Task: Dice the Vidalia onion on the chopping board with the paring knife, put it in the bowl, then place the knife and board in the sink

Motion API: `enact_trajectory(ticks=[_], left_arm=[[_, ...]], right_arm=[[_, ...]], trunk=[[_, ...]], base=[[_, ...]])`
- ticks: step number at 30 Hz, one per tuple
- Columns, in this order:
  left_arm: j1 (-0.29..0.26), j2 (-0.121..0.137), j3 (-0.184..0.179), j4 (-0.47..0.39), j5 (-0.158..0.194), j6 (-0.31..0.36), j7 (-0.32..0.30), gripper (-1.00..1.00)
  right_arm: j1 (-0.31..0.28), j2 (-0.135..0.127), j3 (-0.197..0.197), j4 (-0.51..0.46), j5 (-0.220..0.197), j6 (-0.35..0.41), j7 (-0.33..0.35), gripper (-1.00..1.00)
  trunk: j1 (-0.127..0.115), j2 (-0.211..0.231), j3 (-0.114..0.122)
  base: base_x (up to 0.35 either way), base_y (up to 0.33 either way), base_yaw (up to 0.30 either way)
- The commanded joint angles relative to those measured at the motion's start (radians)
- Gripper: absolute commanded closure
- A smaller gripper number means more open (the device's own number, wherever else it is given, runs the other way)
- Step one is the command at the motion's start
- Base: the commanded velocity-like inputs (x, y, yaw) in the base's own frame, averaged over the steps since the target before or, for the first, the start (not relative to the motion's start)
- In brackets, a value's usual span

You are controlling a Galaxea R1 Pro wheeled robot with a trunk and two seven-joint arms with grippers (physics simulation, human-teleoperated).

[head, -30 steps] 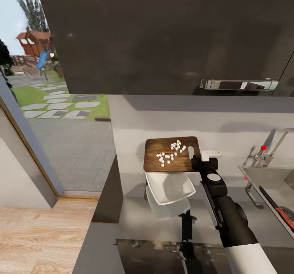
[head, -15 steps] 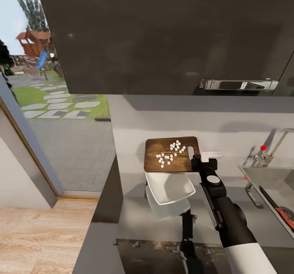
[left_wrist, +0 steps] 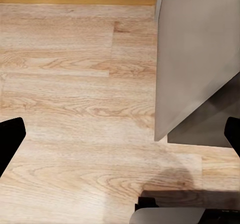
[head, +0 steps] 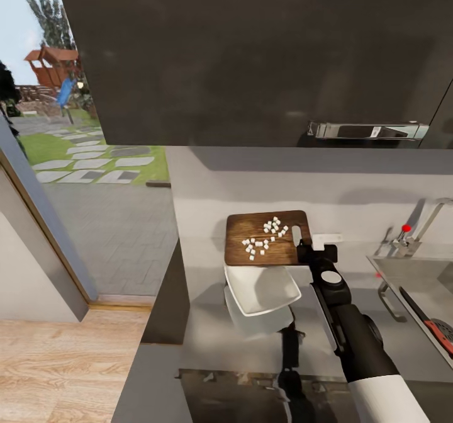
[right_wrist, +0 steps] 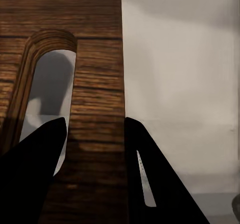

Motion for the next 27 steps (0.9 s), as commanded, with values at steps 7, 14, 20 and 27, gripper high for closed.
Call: enact_trajectory(ticks=[7,14,20,27], left_arm=[[0.0,0.001,-0.002,-0.002,0.01,-0.002,0.002,-1.0],[0.0,0.001,-0.002,-0.002,0.01,-0.002,0.002,-1.0],[0.0,0.001,-0.002,-0.001,0.01,-0.002,0.002,-1.0],[0.0,0.001,-0.002,-0.001,0.01,-0.002,0.002,-1.0]], right_arm=[[-0.001,-0.005,0.002,-0.001,0.011,0.001,-0.002,1.0],[-0.001,-0.028,0.002,-0.001,0.011,-0.022,-0.004,1.0],[-0.001,-0.031,0.002,-0.001,0.011,-0.026,-0.005,1.0],[-0.001,-0.038,0.002,-0.001,0.013,-0.033,-0.006,1.0]], trunk=[[0.001,-0.002,-0.002],[0.001,-0.002,-0.002],[0.001,-0.002,-0.002],[0.001,-0.002,-0.002]], base=[[0.0,0.0,0.0],[0.0,0.0,0.0],[0.0,0.0,0.0],[0.0,0.0,0.0]])
